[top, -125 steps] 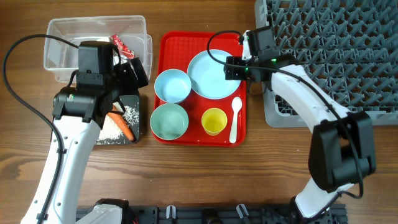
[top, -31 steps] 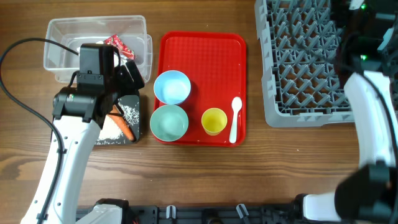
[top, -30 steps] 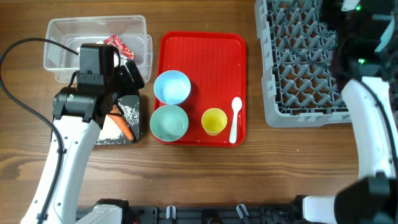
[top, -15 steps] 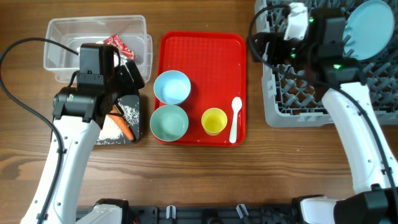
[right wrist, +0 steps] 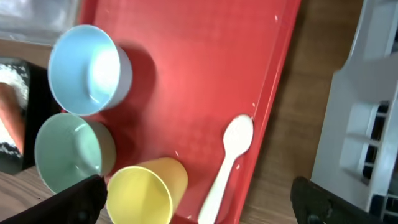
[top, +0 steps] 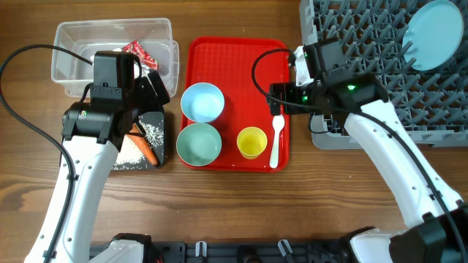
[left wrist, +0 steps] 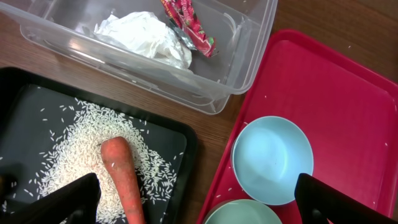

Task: Sort waste into correct bins and load items into the dishwasher rack
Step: 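Reach both grippers toward the yellow cup on the red tray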

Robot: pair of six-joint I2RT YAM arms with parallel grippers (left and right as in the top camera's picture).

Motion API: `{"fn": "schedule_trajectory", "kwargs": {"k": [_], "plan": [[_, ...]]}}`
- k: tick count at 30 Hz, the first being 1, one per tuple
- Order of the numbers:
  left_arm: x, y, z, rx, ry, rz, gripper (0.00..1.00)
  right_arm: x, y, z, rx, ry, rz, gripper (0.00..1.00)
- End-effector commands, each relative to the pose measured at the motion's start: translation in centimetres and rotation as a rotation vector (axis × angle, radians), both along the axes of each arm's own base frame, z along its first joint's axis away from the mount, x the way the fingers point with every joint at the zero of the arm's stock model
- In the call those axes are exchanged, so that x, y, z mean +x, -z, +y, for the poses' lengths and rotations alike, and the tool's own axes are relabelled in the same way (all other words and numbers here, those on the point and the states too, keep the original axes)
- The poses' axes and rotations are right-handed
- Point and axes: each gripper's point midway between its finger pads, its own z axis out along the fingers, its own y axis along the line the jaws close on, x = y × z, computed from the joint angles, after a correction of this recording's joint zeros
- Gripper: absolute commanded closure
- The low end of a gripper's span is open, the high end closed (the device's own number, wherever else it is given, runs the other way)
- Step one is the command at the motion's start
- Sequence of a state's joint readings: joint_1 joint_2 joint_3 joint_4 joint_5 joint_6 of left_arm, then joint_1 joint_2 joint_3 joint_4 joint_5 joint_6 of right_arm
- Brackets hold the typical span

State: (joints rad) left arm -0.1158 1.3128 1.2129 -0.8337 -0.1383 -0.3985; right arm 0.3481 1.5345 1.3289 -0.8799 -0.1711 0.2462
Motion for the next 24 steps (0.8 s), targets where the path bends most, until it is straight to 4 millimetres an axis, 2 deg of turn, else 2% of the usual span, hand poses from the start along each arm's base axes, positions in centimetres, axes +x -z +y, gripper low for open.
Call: {"fn": "schedule_trajectory", "kwargs": {"k": [1, 7, 10, 13, 14, 18, 20, 21, 22, 24], "plan": [[0.1, 0.0, 0.3, 0.010, -0.014, -0.002, 0.00, -0.4, 2.5, -0.3, -0.045, -0.006, 0.072, 0.13], [0.1, 0.0, 0.3, 0.010, -0.014, -0.002, 0.00, -0.8, 4.9, -0.4, -0.071, -0.001, 0.151, 0.17], [0.1, 0.0, 0.3, 0.010, -0.014, -0.002, 0.00, -0.3, 6.4, -0.3, -0.073, 0.020, 0.181, 0.24], [0.1, 0.0, 0.3, 0.010, -0.014, -0.002, 0.00, -0.6, 8.9, -0.4, -0.095, 0.039, 0.260, 0.36], [0.1, 0.0, 0.3, 0.010, -0.014, -0.002, 0.00, -0.5, 9.1, -0.5, -0.098, 0.047, 0.263, 0.36], [0.1, 0.0, 0.3, 0.010, -0.014, -0.002, 0.00, 1.1, 8.3, -1.0, -0.066, 0.078, 0.206, 0.34], [0.4, -0.2, 0.1, 0.000, -0.009, -0.016, 0.00, 2.0, 6.7, -1.8, -0.048, 0.100, 0.162, 0.34], [0.7, -0.4, -0.3, -0.018, 0.003, -0.031, 0.00, 2.3, 6.0, -2.1, -0.042, 0.107, 0.141, 0.32], [0.5, -0.2, -1.6, -0.076, 0.049, -0.015, 0.00, 2.6, 5.1, -2.3, -0.033, 0.115, 0.117, 0.30], [0.2, -0.1, -3.3, -0.155, 0.109, 0.001, 0.00, 2.7, 4.4, -2.4, -0.026, 0.116, 0.097, 0.28]]}}
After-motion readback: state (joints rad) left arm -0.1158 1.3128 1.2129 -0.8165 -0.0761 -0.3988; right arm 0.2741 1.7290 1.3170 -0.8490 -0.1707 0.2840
